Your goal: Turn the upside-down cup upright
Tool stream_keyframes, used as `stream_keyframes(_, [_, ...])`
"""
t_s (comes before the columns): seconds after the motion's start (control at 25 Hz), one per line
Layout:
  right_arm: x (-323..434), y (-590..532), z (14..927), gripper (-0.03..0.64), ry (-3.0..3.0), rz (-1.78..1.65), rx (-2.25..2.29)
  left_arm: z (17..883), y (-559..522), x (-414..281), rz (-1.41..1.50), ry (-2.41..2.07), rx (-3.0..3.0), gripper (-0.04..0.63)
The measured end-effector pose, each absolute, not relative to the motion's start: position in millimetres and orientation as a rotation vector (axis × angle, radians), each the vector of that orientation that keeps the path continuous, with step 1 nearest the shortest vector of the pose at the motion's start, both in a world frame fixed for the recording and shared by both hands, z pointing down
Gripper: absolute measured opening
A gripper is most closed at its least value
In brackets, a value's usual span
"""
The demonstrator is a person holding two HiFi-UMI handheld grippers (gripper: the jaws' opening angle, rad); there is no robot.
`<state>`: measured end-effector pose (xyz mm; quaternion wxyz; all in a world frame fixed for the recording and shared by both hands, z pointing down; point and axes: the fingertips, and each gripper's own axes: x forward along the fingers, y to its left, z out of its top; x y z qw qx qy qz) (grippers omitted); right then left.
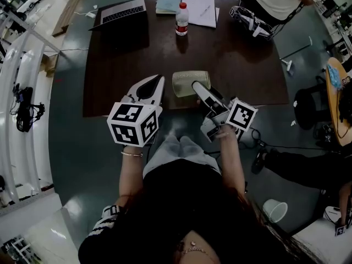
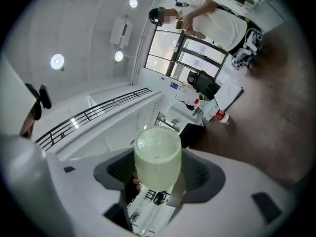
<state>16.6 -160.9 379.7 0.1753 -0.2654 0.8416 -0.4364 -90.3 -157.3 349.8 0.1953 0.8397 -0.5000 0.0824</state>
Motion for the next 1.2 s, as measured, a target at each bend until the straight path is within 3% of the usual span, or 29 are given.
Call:
stream_keyframes(1.0, [16.0, -158.5, 385.7, 0.304, 2.068, -1.479, -0.454, 350.6, -148.6, -84.0, 0.168, -1.222, 2.405, -0.009])
stream_keyframes(1.2, [16.8, -158.8, 384.4, 0.302, 2.034, -1.491, -0.388, 348.6, -143.9, -81.1, 0.133, -1.119, 2.439, 0.037])
